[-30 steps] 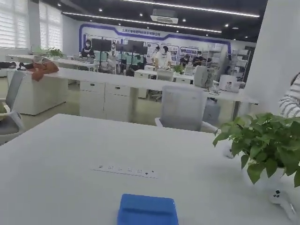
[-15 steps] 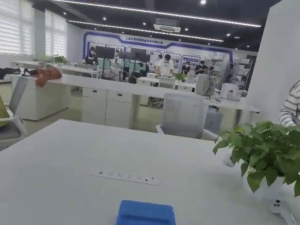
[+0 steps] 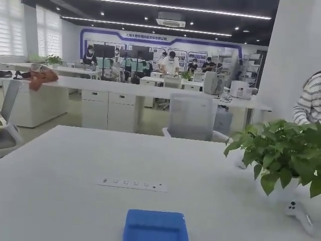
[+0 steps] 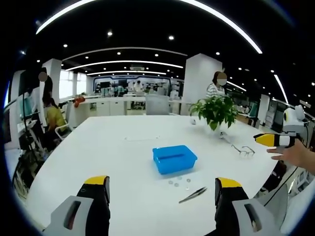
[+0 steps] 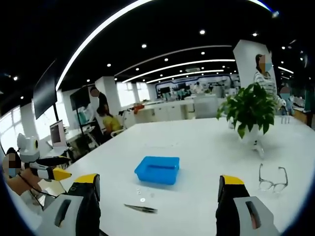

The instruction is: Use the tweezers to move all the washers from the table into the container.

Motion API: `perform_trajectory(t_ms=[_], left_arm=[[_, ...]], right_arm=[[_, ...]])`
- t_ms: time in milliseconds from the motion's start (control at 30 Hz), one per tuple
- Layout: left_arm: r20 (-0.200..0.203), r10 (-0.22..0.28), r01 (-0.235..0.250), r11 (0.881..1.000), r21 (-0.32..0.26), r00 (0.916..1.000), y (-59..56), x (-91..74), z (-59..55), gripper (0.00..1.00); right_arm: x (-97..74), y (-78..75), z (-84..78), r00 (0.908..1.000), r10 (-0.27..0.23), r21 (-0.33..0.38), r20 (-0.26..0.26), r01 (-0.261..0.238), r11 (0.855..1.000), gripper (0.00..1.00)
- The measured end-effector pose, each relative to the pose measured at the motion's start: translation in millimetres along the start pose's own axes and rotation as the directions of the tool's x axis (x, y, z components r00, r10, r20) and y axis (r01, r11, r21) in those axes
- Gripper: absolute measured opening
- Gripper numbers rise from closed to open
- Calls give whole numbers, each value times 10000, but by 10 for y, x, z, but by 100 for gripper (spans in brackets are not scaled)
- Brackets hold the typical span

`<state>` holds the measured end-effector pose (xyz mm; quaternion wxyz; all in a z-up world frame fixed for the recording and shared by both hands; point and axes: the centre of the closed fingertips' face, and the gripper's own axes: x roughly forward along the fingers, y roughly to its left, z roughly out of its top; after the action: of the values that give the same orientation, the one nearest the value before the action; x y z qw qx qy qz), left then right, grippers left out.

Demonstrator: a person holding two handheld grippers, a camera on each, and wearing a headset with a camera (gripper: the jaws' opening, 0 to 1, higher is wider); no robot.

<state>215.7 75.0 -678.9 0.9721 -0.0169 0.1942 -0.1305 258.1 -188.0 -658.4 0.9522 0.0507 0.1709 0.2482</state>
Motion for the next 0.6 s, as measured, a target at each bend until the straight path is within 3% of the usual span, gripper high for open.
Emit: perform_trajectory(t_ms=[467,600], left_arm=[[-249,-294,303,9989,358,9993,-62,150,16,89],[-439,-740,760,9960,470,9963,-96,249,-20,83]], right_arm=[[102,33,-78,9988,301,-125,-390,-306,9995,99],[173,32,-136,9973,403,-113,-617,-411,9991,99]])
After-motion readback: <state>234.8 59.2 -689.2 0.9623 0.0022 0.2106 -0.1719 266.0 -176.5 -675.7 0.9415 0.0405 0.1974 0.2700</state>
